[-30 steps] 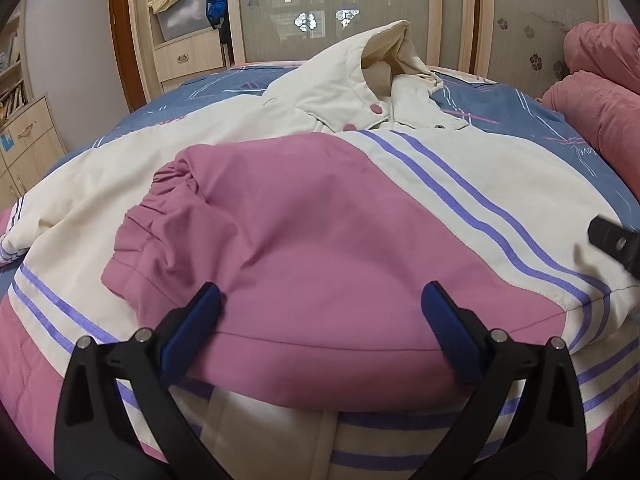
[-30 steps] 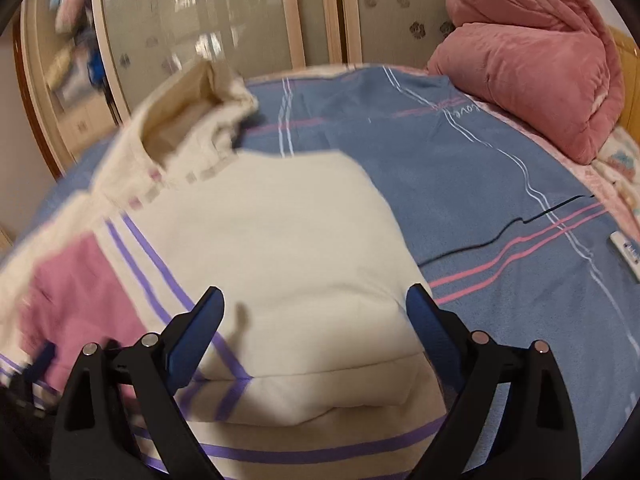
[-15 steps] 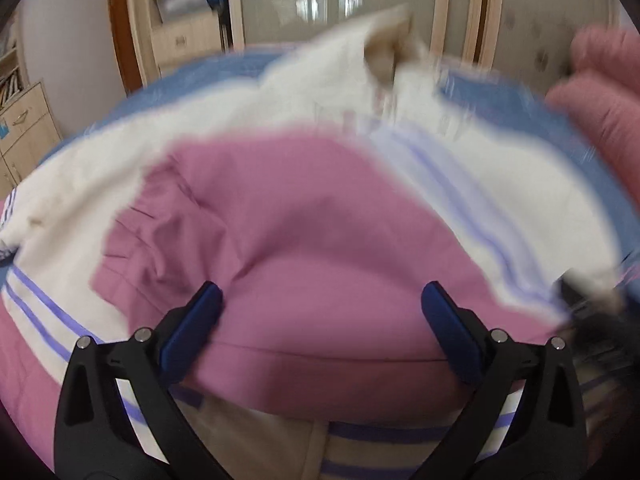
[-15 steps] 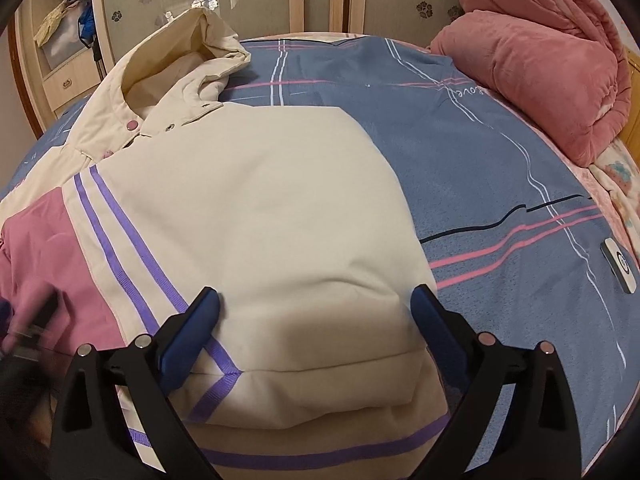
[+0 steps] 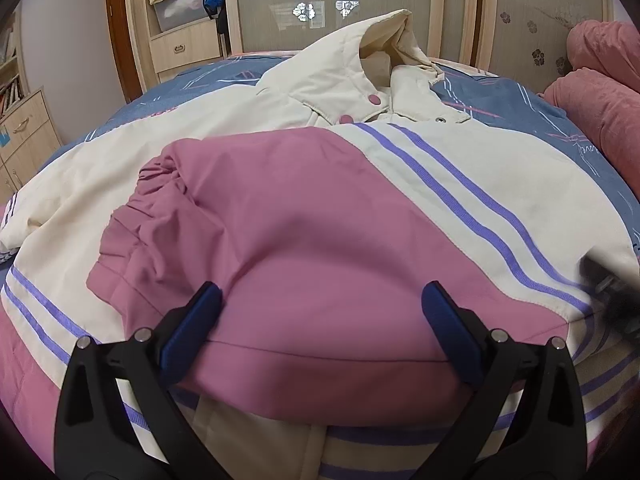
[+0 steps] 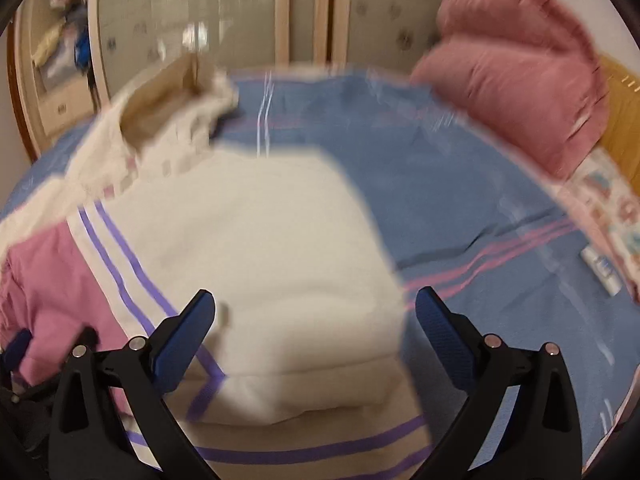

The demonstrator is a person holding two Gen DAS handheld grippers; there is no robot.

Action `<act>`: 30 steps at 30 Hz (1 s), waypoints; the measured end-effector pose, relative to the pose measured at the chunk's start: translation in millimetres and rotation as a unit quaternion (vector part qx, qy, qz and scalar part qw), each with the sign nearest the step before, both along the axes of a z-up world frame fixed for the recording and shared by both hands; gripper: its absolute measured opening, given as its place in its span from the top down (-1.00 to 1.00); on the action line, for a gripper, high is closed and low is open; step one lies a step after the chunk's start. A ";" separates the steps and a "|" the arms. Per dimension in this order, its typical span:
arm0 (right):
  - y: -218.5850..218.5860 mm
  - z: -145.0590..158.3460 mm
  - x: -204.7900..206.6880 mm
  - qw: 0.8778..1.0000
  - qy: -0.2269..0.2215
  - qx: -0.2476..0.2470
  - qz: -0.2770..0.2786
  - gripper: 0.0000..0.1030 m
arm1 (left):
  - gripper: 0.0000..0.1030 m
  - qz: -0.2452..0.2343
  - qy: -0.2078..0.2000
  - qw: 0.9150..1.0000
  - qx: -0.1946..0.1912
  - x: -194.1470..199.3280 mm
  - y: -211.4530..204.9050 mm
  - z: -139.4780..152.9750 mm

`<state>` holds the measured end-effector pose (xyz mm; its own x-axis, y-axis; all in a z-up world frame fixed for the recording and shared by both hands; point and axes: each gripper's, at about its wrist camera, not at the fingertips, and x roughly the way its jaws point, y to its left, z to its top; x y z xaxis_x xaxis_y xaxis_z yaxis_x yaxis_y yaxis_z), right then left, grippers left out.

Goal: Fold large clothes

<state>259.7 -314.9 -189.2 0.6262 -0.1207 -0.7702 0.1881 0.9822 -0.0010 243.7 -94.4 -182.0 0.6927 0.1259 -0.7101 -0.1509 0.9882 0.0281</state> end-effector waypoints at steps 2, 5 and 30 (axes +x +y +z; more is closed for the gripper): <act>-1.7 -3.0 3.4 1.000 0.004 0.005 -0.003 -0.97 | -0.96 0.000 0.001 1.000 0.004 -0.6 -0.6 -0.2; -1.2 0.1 2.6 1.000 -0.001 0.004 -0.002 -0.97 | -0.96 0.000 0.001 1.000 0.003 0.0 0.6 0.2; 14.3 4.0 0.6 0.999 -0.016 -0.028 0.023 -0.97 | -0.96 0.001 0.001 1.000 0.005 -0.5 -0.5 -0.4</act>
